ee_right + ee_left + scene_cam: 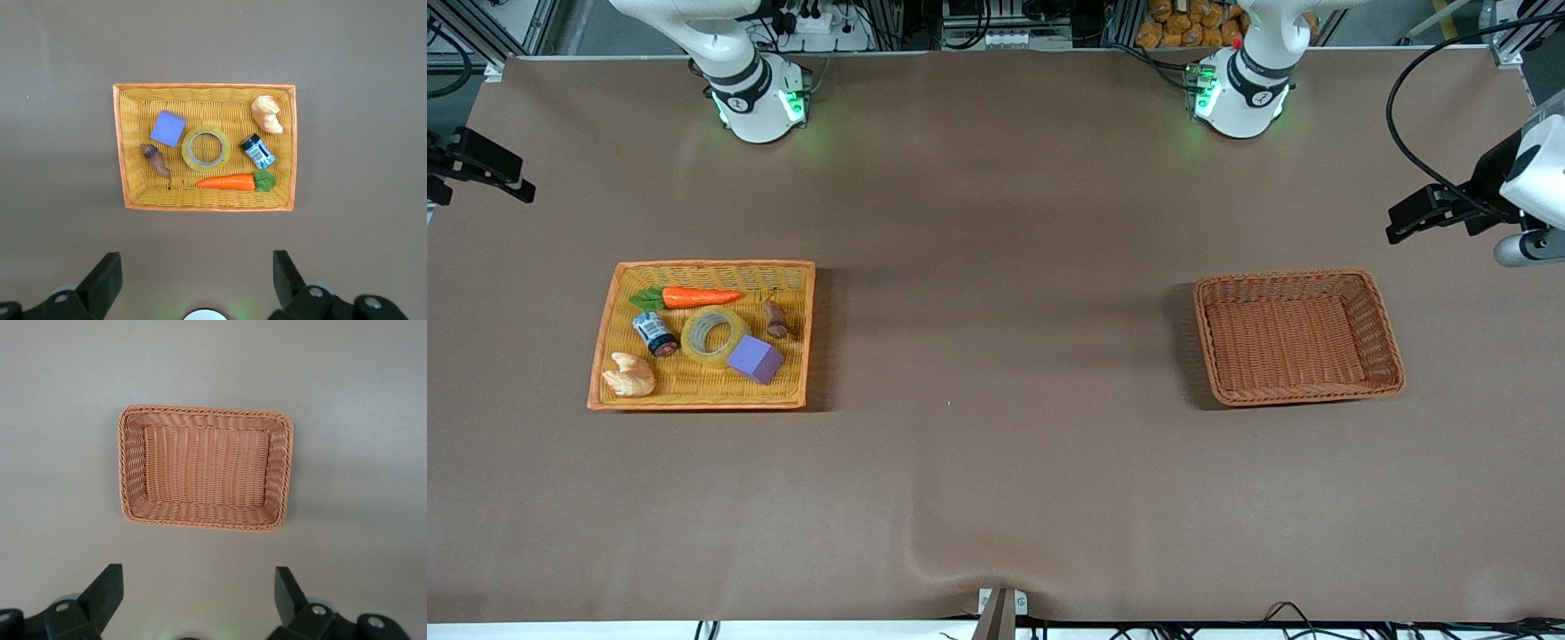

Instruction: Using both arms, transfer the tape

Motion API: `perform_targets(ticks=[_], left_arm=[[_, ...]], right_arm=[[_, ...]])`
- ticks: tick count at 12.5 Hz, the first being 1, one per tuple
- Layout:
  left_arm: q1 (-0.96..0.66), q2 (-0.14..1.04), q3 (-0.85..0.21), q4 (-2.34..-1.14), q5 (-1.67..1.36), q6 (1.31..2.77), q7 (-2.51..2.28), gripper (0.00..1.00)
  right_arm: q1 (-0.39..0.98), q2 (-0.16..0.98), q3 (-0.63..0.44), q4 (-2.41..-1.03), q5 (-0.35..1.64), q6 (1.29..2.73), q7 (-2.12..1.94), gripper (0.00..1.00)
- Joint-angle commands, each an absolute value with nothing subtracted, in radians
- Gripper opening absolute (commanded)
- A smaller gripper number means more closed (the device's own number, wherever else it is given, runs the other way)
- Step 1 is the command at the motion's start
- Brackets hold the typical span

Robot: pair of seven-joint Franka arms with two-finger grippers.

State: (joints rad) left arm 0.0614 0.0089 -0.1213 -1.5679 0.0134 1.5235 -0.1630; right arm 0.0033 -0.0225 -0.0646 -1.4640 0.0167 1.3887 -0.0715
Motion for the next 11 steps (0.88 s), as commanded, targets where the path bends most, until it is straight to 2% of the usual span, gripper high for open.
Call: perform_targets(ticks=[1,11], left_arm=[[0.061,-0.003,-0.115,-1.572,0.006,1.529,-0.147,1.00],[0.063,0.003,-0.104,-1.563,0.008,1.522,-0.163,1.00]], right_arm=[[-0.009,-0.025,-0.055,-1.463,0.021,1.391,-0.055,1.00],[0.006,-0.023,-0.054,-1.493,0.021,1.393,-0.072,1.00]])
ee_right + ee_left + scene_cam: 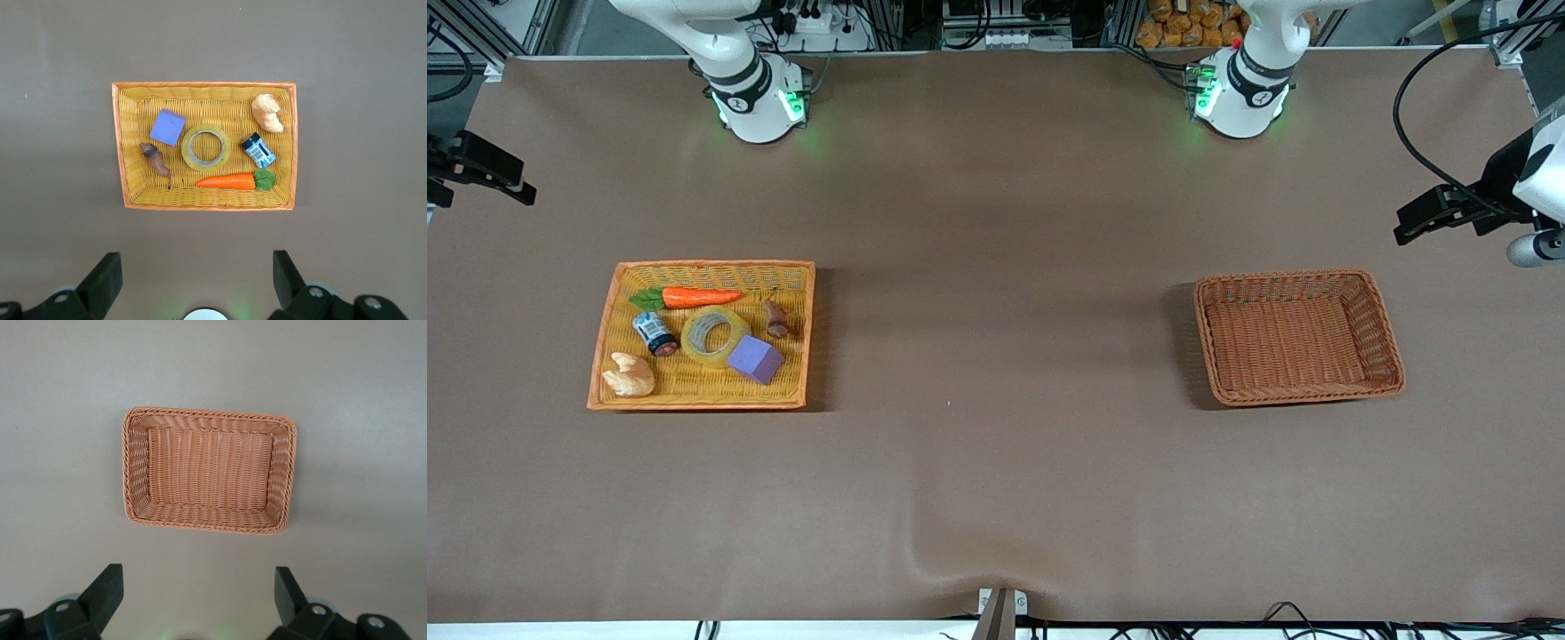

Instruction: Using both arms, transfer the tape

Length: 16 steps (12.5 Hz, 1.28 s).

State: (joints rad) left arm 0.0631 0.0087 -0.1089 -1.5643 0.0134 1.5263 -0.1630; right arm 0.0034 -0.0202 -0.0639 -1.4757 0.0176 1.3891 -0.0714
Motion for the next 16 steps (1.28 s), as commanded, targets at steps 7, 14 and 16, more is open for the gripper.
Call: perform_targets(ticks=[7,14,16], left_arm=[[0.067,0.003,-0.104,-1.565,0.008,1.522,-0.160,1.00],[0.077,0.003,-0.104,-1.569,0.008,1.522,-0.144,1.00],[0.089,0.003,-0.104,-1.569,0.008,1.514,-0.143,1.00]], right_arm=[[0.063,-0.022,-0.054,-1.727,0.020,1.643,-0.071,1.00],[0.126,0.086,-0.054,-1.977,0.020,1.977,-0.225,1.00],[0.094,0.159,-0.054,-1.979,0.021,1.985,-0.375,1.00]])
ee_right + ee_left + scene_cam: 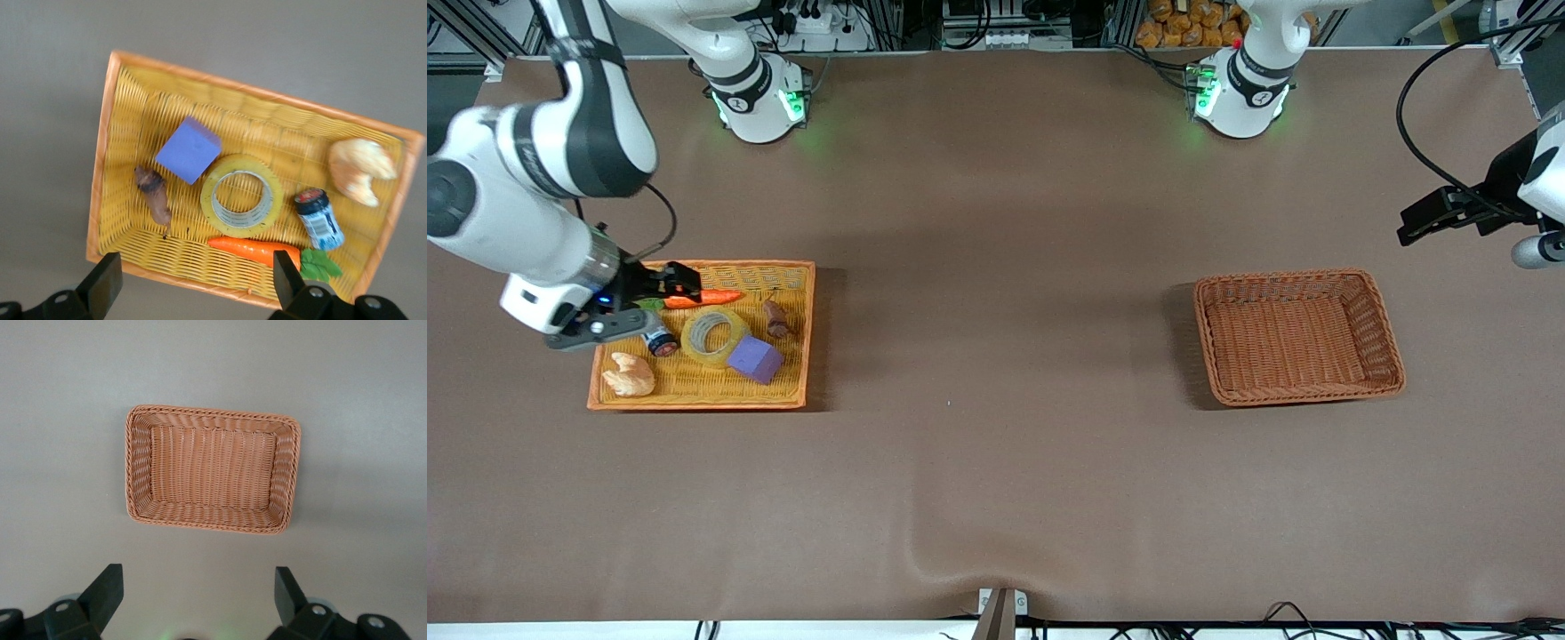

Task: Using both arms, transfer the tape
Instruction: 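Reach the right gripper down to the tape roll in the yellow tray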

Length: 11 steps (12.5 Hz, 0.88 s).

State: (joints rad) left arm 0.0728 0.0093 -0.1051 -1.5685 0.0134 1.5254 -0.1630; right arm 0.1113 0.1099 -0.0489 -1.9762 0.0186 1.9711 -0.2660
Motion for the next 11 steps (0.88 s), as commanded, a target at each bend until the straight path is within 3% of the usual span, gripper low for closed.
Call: perform_targets(ticks=[1,9,11], left_arm=[[0.089,0.003,-0.104,-1.569,0.006,1.514,-0.141,1.00],[0.089,0.005,-0.104,-1.571,0.008,1.514,-0.143,1.00],[0.090,0.005,-0.104,-1.571,0.008,1.514,-0.143,1.00]], right_arm=[[0.062,0.199,-0.054,-1.980,0.023,2.000,-0.435,1.00],[0.014,0.449,-0.055,-1.997,0.055,2.368,-0.864,1.00],[0.000,0.472,-0.055,-1.997,0.055,2.381,-0.922,1.00]])
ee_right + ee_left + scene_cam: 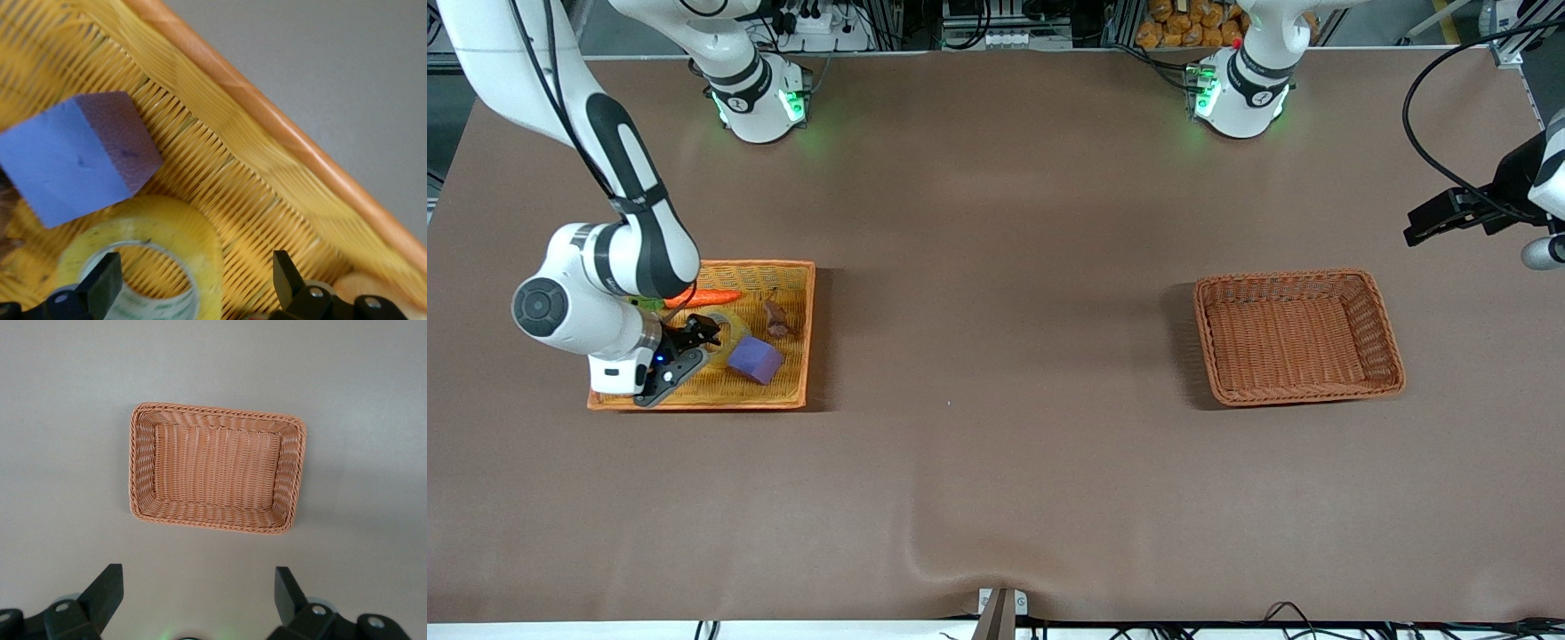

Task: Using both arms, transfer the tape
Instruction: 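Reach the right gripper down to the tape roll in the yellow tray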

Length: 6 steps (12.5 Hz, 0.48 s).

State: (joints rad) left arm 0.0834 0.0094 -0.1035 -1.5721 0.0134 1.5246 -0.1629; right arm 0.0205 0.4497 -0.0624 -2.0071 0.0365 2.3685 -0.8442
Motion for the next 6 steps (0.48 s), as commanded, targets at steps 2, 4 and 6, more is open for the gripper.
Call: perform_targets(ticks=[2,4,6], left_arm=[[0.090,0.005,-0.104,-1.572,0.008,1.514,-0.143,1.00],[0.091,0.008,-0.104,-1.571,0.008,1.514,-0.141,1.00],[0.091,0.009,-0.104,-1.572,0.006,1.514,-0.141,1.00]], right_arm=[[0.000,0.463,-0.055,-2.002,0.055,2.320,-0.939,1.00],[-0.018,0.468,-0.055,-2.005,0.055,2.310,-0.985,1.00],[-0.017,0.451,-0.055,-2.035,0.055,2.309,-0.997,0.71]])
